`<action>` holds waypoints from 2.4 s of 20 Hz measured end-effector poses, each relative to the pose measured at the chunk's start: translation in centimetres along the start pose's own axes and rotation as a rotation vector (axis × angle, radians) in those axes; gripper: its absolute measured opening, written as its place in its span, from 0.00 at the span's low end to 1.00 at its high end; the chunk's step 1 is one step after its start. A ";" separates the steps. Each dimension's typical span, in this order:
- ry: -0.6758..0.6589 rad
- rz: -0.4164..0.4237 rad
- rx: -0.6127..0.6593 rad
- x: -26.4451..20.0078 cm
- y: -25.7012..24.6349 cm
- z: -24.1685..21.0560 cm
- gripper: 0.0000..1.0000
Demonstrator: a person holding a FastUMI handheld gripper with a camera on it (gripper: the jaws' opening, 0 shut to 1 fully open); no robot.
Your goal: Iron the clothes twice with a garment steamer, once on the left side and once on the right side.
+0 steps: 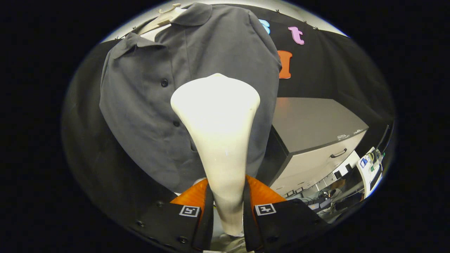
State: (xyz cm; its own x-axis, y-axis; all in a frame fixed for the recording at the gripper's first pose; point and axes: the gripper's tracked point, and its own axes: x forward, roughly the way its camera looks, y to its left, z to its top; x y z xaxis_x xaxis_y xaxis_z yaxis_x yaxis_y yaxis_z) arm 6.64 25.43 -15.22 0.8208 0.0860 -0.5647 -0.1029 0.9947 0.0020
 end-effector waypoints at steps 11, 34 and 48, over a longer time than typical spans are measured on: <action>-0.119 0.096 -0.072 -2.5 8.4 6.1 0.43; -0.048 0.186 -0.194 3.0 18.1 4.8 0.43; 0.090 0.173 -0.201 6.3 16.1 -1.6 0.43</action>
State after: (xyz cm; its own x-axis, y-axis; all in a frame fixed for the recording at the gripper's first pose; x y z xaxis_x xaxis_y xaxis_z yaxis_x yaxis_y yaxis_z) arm 9.28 41.89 -20.04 0.7289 0.2396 -0.6414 -0.3544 0.9335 -0.0540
